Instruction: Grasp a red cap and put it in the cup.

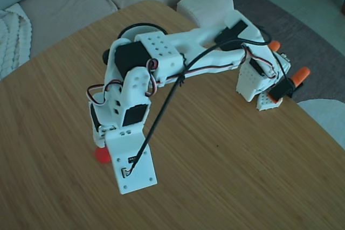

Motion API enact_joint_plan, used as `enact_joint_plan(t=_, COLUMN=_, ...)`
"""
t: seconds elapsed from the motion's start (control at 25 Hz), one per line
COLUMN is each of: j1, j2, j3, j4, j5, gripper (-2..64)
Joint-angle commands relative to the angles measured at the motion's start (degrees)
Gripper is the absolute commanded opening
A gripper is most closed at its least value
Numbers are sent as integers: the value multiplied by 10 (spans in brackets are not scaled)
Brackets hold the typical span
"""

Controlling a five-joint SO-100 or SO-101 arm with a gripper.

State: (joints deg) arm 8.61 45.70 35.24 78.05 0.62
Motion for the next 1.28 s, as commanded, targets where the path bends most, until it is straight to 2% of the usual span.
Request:
enact_joint_plan(t=0.0, j1=4, j2=9, j3=-37, j4=0, j5=-2, gripper=260)
enact_joint_plan(t=0.08, j1=9, j2=9, j3=-36, j4=1, j5=-2, gripper=341)
enact_joint_plan(t=0.2, j1=11, j2=11, j3=-37, j4=11, j5=-4, gripper=406)
enact_joint_plan(t=0.52, j1=12, j2=6, j3=-29, j4=56, j5=-26, gripper=408)
enact_joint_plan(t=0.88, j1=12, j2=1, j3=-38, j4=48, j5=-25, gripper=408)
enact_joint_plan(t=1.04, j1=18, j2=-62, j3=-91, j4=62, j5=-23, gripper=408)
enact_joint_plan(t=1.24, j1=18, j2=-125, j3=-192, j4=103, j5=-24, gripper=408)
